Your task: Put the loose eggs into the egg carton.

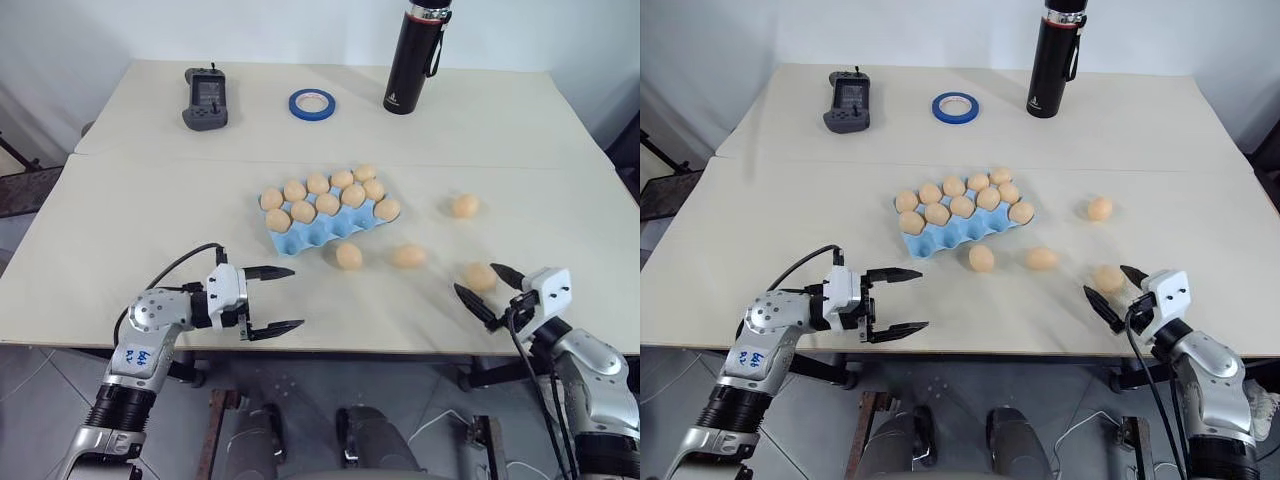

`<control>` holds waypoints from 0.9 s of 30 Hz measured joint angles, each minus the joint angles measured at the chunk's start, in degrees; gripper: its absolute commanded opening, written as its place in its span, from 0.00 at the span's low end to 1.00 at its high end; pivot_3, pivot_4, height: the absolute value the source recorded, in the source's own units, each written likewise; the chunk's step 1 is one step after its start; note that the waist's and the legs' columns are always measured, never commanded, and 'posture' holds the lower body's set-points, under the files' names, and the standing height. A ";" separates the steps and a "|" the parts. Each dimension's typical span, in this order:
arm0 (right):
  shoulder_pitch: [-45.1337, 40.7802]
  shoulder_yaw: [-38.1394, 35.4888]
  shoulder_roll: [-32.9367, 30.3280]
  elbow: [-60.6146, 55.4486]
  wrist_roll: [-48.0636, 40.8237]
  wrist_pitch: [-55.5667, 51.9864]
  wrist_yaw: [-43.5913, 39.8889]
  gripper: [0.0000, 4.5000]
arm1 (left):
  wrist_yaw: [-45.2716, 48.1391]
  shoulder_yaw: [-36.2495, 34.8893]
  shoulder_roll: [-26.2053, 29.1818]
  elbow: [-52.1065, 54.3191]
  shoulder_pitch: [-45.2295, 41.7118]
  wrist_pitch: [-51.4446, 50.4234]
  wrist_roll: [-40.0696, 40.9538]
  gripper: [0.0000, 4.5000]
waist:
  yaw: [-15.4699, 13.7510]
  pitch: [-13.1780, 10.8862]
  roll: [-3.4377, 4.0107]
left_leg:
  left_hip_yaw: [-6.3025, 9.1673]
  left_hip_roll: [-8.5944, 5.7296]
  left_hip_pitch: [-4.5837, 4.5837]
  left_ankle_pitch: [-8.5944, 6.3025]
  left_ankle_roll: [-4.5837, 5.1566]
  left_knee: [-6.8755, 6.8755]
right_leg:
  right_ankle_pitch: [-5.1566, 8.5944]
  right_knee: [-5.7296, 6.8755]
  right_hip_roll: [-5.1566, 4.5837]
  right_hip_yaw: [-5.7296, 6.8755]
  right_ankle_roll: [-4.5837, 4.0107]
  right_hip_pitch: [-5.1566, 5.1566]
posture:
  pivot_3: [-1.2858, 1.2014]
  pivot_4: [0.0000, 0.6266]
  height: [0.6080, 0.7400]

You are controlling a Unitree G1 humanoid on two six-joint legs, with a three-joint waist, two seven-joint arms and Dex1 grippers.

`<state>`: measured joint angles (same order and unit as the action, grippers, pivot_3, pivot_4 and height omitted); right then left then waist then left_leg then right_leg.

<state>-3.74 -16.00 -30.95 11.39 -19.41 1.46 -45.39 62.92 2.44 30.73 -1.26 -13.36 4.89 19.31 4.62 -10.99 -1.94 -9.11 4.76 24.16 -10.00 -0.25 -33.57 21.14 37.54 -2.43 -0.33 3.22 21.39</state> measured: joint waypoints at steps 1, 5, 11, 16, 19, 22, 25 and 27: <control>-0.46 0.07 0.00 0.82 0.18 0.21 -0.19 0.72 | -0.28 -0.10 0.09 0.61 0.33 -0.03 0.00 1.00 | -0.01 0.00 0.00 | 0.00 -0.01 0.00 -0.01 -0.01 -0.02 | 0.00 0.02 -0.02 0.00 0.01 0.00 | 0.52 0.24 1.00; -2.80 0.19 -0.04 3.96 0.46 1.53 -1.33 0.41 | -1.70 -1.46 0.92 2.17 1.52 -0.71 0.02 1.00 | 0.00 0.00 0.00 | 0.01 -0.01 0.00 -0.03 -0.02 -0.11 | -0.01 0.08 -0.03 0.00 0.02 -0.03 | 0.52 0.24 1.00; -7.25 2.75 0.06 2.78 0.25 0.36 -3.13 0.36 | -4.39 -2.75 1.06 4.07 4.70 -1.18 0.02 1.00 | 0.35 0.00 0.03 | -0.01 0.03 -0.01 -0.02 -0.02 -0.11 | -0.01 0.18 -0.01 -0.03 0.02 0.04 | 0.52 0.24 1.00; -17.94 9.61 4.92 -4.82 -0.22 -5.39 -1.58 0.36 | -7.74 -5.08 1.18 5.11 6.42 -1.30 0.01 1.00 | 0.66 -0.02 0.06 | 0.05 0.07 -0.02 0.01 -0.07 -0.16 | -0.02 0.32 0.04 -0.03 -0.01 0.10 | 0.52 0.24 1.00; -23.29 14.22 7.21 -5.11 2.53 -6.63 0.37 0.36 | -9.15 -6.12 1.22 5.20 7.44 -1.82 0.01 1.00 | 0.18 -0.02 0.05 | 0.10 0.04 0.04 0.00 -0.08 -0.10 | 0.01 0.26 -0.04 0.05 -0.07 0.11 | 0.52 0.24 1.00; -28.11 17.71 9.97 -1.69 5.73 -7.76 2.83 0.36 | -10.32 -6.73 1.31 5.46 8.43 -2.21 -0.03 1.00 | 0.00 -0.02 0.05 | 0.06 -0.05 0.13 -0.03 -0.05 -0.03 | 0.01 0.16 -0.15 0.04 -0.06 0.16 | 0.52 0.24 1.00; -33.24 19.92 11.70 4.45 9.53 -6.68 5.69 0.36 | -11.71 -7.32 1.34 6.98 10.22 -2.34 -0.04 1.00 | 0.23 -0.02 0.05 | 0.01 -0.06 0.14 -0.03 -0.04 0.05 | 0.01 0.10 -0.17 0.03 -0.06 0.19 | 0.52 0.24 1.00; -35.28 20.23 11.76 8.59 11.95 -4.81 7.64 0.43 | -12.56 -8.15 1.36 8.19 11.54 -2.34 -0.04 1.00 | 0.15 -0.02 0.05 | 0.02 -0.06 0.14 -0.03 -0.06 0.10 | 0.03 0.09 -0.16 0.05 -0.11 0.21 | 0.52 0.24 1.00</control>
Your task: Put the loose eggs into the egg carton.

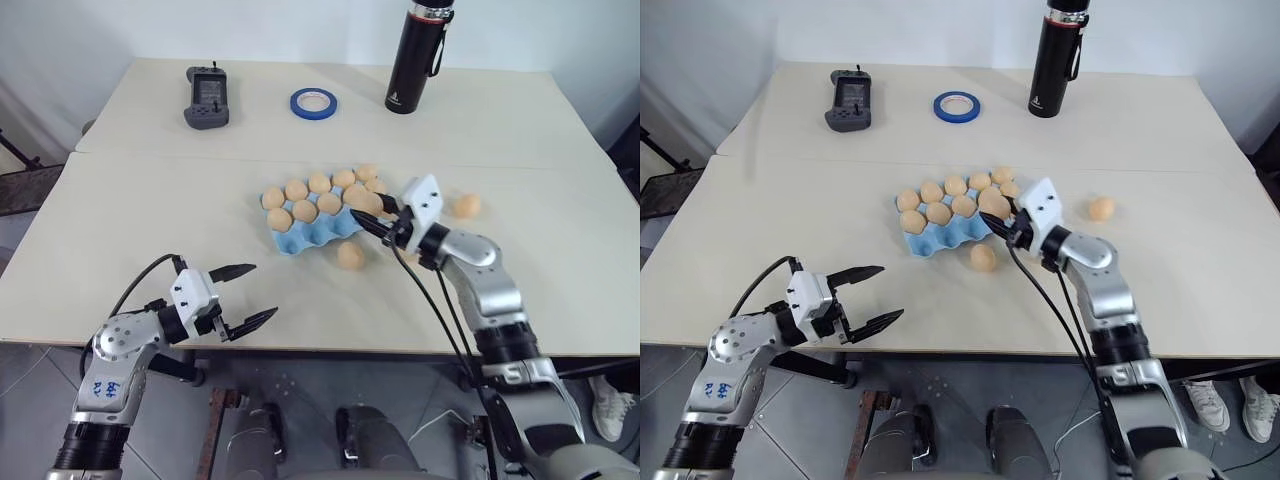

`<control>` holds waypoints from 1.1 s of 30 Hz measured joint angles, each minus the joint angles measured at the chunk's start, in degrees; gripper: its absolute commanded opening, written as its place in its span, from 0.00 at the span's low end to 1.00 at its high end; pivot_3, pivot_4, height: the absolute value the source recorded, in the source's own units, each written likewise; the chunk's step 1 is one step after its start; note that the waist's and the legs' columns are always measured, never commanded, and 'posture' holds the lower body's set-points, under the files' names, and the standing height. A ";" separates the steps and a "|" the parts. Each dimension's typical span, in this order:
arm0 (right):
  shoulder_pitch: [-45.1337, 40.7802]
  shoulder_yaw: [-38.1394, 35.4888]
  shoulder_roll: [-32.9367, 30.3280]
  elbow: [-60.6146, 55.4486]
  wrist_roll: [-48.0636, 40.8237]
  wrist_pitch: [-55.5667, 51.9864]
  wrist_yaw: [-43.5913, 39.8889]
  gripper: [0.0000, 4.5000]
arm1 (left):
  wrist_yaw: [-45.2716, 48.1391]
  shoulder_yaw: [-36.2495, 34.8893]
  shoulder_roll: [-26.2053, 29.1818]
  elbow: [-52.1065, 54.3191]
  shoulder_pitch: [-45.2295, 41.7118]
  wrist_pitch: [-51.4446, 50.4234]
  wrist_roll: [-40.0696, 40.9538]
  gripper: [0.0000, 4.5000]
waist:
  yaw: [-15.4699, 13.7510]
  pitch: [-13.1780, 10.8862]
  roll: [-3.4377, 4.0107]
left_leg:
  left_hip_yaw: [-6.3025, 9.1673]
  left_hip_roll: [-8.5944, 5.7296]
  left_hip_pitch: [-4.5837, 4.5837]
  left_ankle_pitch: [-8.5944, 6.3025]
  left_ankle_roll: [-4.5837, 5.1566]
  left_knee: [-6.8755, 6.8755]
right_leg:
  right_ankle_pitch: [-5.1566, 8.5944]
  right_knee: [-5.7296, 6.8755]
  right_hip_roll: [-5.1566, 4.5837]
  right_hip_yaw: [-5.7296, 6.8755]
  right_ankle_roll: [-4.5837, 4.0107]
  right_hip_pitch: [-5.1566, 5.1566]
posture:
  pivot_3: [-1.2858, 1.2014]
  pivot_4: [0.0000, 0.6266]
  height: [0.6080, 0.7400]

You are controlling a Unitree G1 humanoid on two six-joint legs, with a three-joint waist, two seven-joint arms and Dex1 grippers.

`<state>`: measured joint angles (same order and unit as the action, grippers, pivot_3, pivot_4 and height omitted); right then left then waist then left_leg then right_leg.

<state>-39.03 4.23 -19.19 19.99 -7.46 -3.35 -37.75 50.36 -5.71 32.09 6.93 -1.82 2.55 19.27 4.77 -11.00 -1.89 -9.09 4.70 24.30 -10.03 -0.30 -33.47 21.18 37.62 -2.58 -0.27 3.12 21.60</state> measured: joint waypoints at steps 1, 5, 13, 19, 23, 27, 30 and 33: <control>-0.31 -0.06 0.00 1.17 0.63 0.40 0.53 0.51 | -0.32 -0.28 0.08 0.18 0.34 -0.02 0.00 1.00 | -0.03 0.00 0.00 | 0.01 0.00 0.00 0.00 -0.01 0.03 | 0.01 0.00 0.01 0.01 -0.02 0.01 | 0.52 0.24 1.00; -0.31 -0.07 0.21 3.47 0.51 0.86 0.15 0.82 | -1.67 -1.07 0.15 1.98 1.42 -0.26 0.01 1.00 | 0.09 0.00 0.00 | -0.02 0.01 0.00 0.01 0.00 0.08 | 0.02 0.00 0.03 -0.02 -0.02 0.01 | 0.52 0.24 1.00; 4.89 -1.31 -1.83 -4.26 -3.31 -0.61 -3.89 0.99 | -2.23 -1.06 0.24 3.26 2.02 -1.06 0.02 1.00 | -0.03 0.00 0.00 | -0.01 0.04 -0.02 0.01 -0.02 0.08 | 0.02 -0.01 0.07 -0.01 -0.02 -0.01 | 0.52 0.24 1.00; 17.69 -9.64 -7.33 -13.12 -7.36 -0.40 -4.73 0.99 | -1.47 0.45 0.02 0.79 -1.50 -1.18 -0.01 1.00 | -0.56 0.00 0.00 | 0.00 0.00 -0.02 -0.01 0.01 0.09 | 0.00 -0.12 0.04 -0.01 0.01 -0.07 | 0.52 0.24 1.00; 29.40 -18.12 -8.88 -18.16 -9.64 0.60 -2.36 0.99 | -0.08 2.97 -1.29 -2.31 -5.06 -1.21 -0.09 1.00 | -1.00 0.01 0.01 | 0.00 0.00 -0.03 0.00 0.00 0.12 | 0.00 -0.14 0.09 -0.03 0.01 -0.06 | 0.52 0.24 1.00; 38.72 -23.70 -9.26 -21.63 -9.30 2.64 1.31 0.99 | 0.64 4.78 -2.76 -6.33 -9.34 -1.21 -0.38 1.00 | -0.64 0.02 0.03 | 0.00 0.04 -0.11 0.00 -0.01 0.03 | -0.01 -0.10 0.17 -0.07 0.03 -0.11 | 0.52 0.24 1.00; 43.29 -25.35 -7.56 -22.50 -8.41 5.66 4.20 0.99 | 1.15 5.61 -4.13 -9.47 -12.71 -1.12 -0.47 1.00 | -0.26 0.02 0.03 | 0.04 0.04 -0.13 0.02 -0.02 -0.02 | -0.03 -0.06 0.17 -0.05 0.07 -0.18 | 0.52 0.24 1.00; 46.26 -25.21 -5.58 -21.67 -6.98 7.36 6.47 0.99 | 1.67 7.14 -5.71 -12.85 -15.84 0.62 -2.00 1.00 | -0.13 0.02 0.03 | 0.01 0.00 -0.13 0.02 -0.01 -0.07 | -0.06 -0.06 0.14 -0.06 0.12 -0.19 | 0.52 0.24 1.00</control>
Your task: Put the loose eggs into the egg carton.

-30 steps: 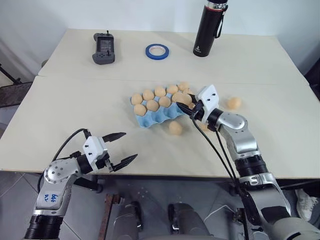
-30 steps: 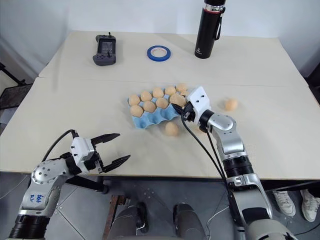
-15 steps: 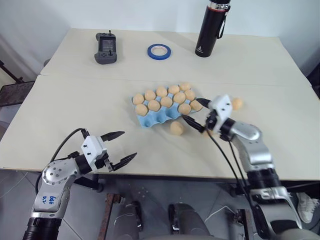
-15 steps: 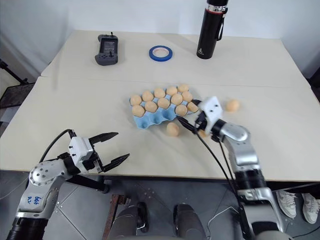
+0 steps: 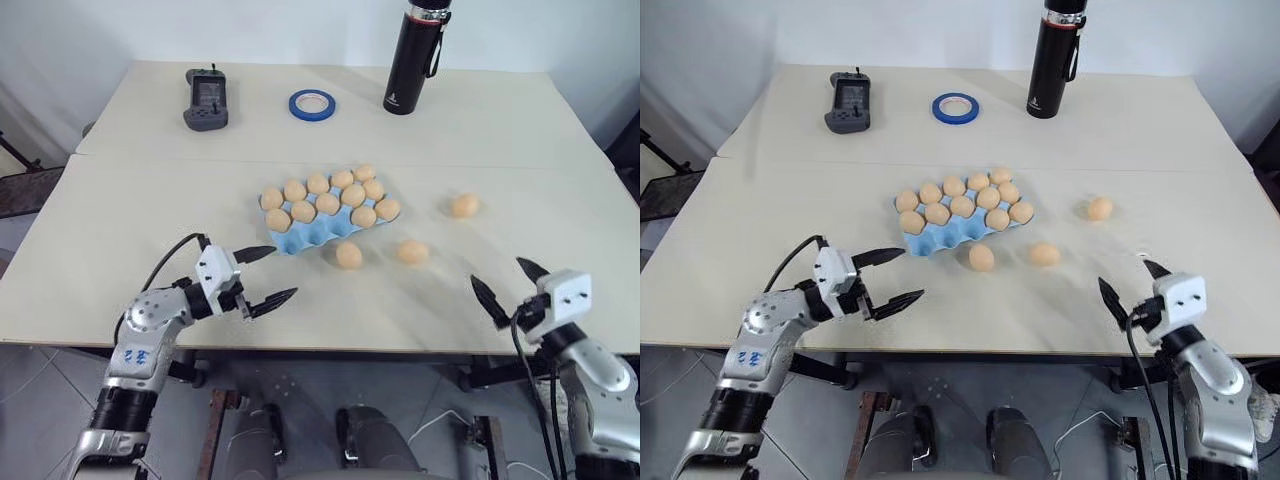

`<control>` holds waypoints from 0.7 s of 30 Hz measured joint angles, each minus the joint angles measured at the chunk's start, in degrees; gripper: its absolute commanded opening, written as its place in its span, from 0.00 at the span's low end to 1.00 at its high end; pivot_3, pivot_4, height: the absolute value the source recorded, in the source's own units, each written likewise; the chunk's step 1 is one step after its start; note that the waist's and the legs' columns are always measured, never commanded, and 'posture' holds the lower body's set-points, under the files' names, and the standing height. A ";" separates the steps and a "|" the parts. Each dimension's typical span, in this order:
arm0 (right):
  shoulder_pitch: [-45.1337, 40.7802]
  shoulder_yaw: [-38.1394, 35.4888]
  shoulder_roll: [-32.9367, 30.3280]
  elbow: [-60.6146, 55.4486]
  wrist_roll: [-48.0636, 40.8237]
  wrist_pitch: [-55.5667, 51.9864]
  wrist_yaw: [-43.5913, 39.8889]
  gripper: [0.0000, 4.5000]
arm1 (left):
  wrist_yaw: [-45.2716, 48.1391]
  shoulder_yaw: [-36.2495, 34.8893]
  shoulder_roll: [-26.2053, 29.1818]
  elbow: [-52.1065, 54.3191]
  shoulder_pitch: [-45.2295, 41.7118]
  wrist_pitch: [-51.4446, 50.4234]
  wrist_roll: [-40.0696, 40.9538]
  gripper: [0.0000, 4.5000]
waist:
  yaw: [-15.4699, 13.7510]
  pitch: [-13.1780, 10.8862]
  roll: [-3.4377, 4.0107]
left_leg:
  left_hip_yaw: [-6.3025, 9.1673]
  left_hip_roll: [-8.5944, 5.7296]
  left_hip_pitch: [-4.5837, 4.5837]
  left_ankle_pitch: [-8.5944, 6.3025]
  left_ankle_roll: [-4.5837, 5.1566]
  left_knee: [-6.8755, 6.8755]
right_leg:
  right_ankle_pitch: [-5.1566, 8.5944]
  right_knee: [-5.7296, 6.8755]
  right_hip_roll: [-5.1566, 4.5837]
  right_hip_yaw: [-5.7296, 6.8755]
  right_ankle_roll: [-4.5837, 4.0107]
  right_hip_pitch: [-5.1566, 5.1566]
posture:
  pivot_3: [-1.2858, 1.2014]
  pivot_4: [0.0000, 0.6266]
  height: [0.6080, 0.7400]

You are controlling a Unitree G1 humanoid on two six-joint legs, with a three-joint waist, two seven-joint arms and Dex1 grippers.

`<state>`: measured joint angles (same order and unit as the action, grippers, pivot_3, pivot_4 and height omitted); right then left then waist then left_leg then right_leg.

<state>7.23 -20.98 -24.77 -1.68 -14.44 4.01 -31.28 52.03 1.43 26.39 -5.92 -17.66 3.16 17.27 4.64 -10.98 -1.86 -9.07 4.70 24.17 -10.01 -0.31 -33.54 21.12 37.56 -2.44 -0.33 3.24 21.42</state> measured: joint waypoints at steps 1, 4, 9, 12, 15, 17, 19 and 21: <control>0.14 0.05 0.42 0.31 0.20 0.00 0.65 0.99 | 0.19 0.19 -0.25 -0.97 -0.58 0.80 -0.36 1.00 | 0.18 0.00 0.00 | -0.03 0.00 0.00 0.00 0.00 0.01 | -0.01 0.00 0.00 -0.03 0.02 0.01 | 0.52 0.24 1.00; -1.94 0.21 0.58 0.71 0.37 -0.44 2.40 0.99 | 0.81 0.27 -0.50 -2.00 -1.24 1.79 -0.69 1.00 | 0.50 0.00 0.00 | -0.07 0.03 -0.02 0.00 0.00 0.00 | -0.01 0.05 0.03 -0.06 0.02 0.04 | 0.52 0.24 1.00; -11.58 2.41 0.57 2.91 0.47 -5.46 4.81 0.99 | 1.77 0.08 -0.24 -1.92 -0.68 2.89 -0.71 1.00 | 0.15 0.00 0.00 | -0.01 0.03 -0.02 0.04 -0.05 -0.02 | 0.00 0.15 0.03 -0.02 -0.01 0.07 | 0.52 0.24 1.00; -17.83 3.64 0.52 6.51 0.52 -7.80 5.19 0.99 | 1.67 -0.66 0.11 -1.31 1.12 2.86 -0.65 1.00 | 0.08 0.00 0.00 | -0.02 0.01 0.00 0.04 -0.03 -0.01 | 0.00 0.13 0.00 -0.03 -0.01 0.07 | 0.52 0.24 1.00; -25.98 5.06 0.19 13.97 1.20 -9.59 5.73 0.99 | 1.06 -1.34 0.57 -0.15 3.09 2.83 -0.65 1.00 | 0.15 0.00 0.00 | -0.05 0.01 0.01 0.04 -0.01 -0.02 | 0.00 0.13 -0.01 -0.03 0.00 0.09 | 0.52 0.24 1.00; -31.51 5.69 0.00 20.39 2.30 -10.14 6.35 0.99 | 0.50 -1.55 0.61 1.25 3.91 2.81 -0.64 1.00 | 0.19 0.00 0.00 | -0.06 0.01 0.00 0.04 -0.01 -0.04 | 0.00 0.14 -0.01 -0.04 0.00 0.09 | 0.52 0.24 1.00; -38.63 6.25 -0.22 30.45 3.85 -9.50 7.89 0.99 | -0.48 -1.96 0.58 2.98 5.06 2.80 -0.65 1.00 | 0.28 -0.01 0.01 | -0.08 0.01 0.01 0.04 0.00 -0.06 | 0.00 0.16 -0.01 -0.04 -0.01 0.11 | 0.52 0.24 1.00; -43.48 6.60 -0.23 38.11 5.00 -7.13 8.97 0.99 | -1.52 -2.47 0.59 3.57 5.76 2.79 -0.65 1.00 | 0.27 -0.01 0.01 | -0.06 0.01 0.01 0.05 0.00 -0.04 | 0.01 0.15 0.00 -0.04 -0.02 0.12 | 0.52 0.24 1.00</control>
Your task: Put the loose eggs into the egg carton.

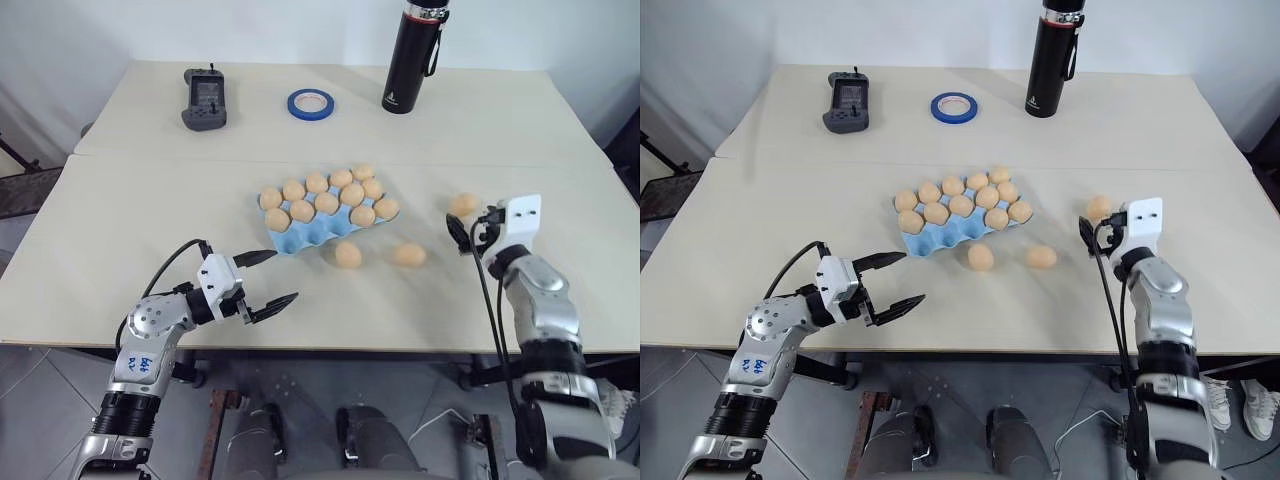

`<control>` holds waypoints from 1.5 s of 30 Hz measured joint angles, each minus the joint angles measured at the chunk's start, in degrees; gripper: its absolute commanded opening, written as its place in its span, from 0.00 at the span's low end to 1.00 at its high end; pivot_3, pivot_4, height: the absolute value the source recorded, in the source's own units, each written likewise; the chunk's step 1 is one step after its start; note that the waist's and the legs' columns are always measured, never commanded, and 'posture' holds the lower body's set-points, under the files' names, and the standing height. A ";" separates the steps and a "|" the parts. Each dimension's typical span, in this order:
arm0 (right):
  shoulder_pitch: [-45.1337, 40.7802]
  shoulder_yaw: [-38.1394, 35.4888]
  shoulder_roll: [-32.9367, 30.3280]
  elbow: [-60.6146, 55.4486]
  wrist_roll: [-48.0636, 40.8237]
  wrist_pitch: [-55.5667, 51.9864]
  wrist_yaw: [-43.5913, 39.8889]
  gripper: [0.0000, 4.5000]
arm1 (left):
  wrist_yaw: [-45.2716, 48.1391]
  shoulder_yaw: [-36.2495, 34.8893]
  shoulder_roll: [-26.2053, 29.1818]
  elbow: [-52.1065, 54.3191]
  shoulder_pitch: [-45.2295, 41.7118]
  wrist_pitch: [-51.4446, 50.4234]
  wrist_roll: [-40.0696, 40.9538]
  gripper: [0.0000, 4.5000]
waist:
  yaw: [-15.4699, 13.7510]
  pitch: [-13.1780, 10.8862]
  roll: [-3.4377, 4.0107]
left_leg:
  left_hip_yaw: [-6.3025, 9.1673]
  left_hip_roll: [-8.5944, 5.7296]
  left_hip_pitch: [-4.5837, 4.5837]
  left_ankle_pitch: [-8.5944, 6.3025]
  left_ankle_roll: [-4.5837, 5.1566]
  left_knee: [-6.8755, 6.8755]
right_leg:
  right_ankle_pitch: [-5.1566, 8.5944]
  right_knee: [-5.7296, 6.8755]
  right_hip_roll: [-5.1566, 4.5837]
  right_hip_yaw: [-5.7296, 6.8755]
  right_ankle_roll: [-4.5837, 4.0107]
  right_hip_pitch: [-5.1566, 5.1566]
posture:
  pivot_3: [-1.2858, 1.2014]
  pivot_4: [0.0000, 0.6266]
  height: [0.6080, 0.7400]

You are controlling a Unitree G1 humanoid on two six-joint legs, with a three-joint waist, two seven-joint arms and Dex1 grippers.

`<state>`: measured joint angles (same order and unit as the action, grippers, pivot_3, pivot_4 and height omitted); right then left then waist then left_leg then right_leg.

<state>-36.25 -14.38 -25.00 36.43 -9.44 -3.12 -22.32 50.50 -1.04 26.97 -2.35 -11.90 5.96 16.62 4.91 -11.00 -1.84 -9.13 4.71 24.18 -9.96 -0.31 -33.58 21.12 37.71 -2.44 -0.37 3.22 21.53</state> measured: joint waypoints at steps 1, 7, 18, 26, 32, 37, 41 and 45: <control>-1.70 0.37 0.03 2.78 0.48 0.97 0.32 0.99 | -0.39 -0.25 0.02 0.11 0.36 -0.01 0.00 1.00 | -0.01 0.00 0.00 | 0.00 0.00 0.00 0.02 0.02 0.01 | 0.01 0.00 0.00 0.00 -0.01 0.01 | 0.52 0.24 1.00; -11.23 1.65 0.75 20.23 3.66 6.34 5.83 0.99 | -2.46 -0.71 -0.04 1.96 2.08 -0.17 -0.01 1.00 | 0.02 -0.01 0.01 | -0.05 -0.01 0.05 0.19 0.00 -0.01 | 0.02 -0.06 0.00 -0.04 0.00 0.02 | 0.52 0.24 1.00; -14.20 1.62 2.31 24.80 2.69 9.77 4.13 0.44 | -4.74 -1.20 0.02 3.09 3.60 -0.23 -0.03 1.00 | 0.17 -0.02 0.03 | -0.05 0.02 0.05 0.14 -0.05 0.00 | 0.02 -0.03 0.02 -0.04 0.00 0.02 | 0.52 0.24 1.00; -12.63 7.97 7.15 2.43 -1.51 0.11 -10.22 0.44 | -5.42 -3.71 1.59 5.16 7.68 -0.52 0.09 1.00 | 0.91 -0.03 0.06 | -0.02 0.14 0.03 0.08 0.05 0.15 | 0.03 0.07 0.09 -0.02 -0.02 0.11 | 0.52 0.24 1.00; -10.31 17.11 10.05 -12.81 -2.41 -13.31 -16.76 0.44 | -5.75 -7.86 3.44 7.20 12.51 -1.08 0.72 1.00 | 0.87 -0.03 0.06 | -0.02 0.09 0.05 -0.01 -0.09 0.26 | 0.06 0.02 -0.04 0.02 -0.07 0.13 | 0.52 0.24 1.00; -9.33 21.47 10.23 -17.73 -1.69 -18.65 -17.83 0.44 | -6.38 -8.32 3.45 9.28 15.19 -1.72 0.85 1.00 | 0.34 -0.03 0.06 | -0.01 0.05 0.06 -0.03 -0.11 0.37 | 0.09 -0.08 -0.12 0.06 -0.15 0.17 | 0.52 0.24 1.00; -7.37 23.12 10.05 -20.57 -1.43 -22.21 -18.58 0.62 | -7.41 -9.20 3.37 11.19 16.04 -1.99 0.89 1.00 | 0.17 -0.03 0.06 | -0.04 0.04 0.09 -0.04 -0.13 0.55 | 0.12 -0.19 -0.13 0.05 -0.22 0.24 | 0.52 0.24 1.00; -6.75 23.45 9.48 -23.62 -1.50 -25.72 -19.52 0.92 | -7.93 -9.20 3.04 11.48 16.68 -2.22 0.89 1.00 | 0.20 -0.03 0.06 | -0.05 0.06 0.28 -0.05 -0.15 0.56 | 0.14 -0.17 -0.08 0.04 -0.25 0.47 | 0.52 0.24 1.00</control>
<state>-43.00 9.07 -15.53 12.81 -10.94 -28.83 -41.84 42.57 -10.24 30.02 9.13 4.79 3.74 17.51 5.11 -11.03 -1.79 -9.19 4.77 24.46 -10.01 -0.46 -33.02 21.27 37.54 -2.52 -0.33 2.97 22.00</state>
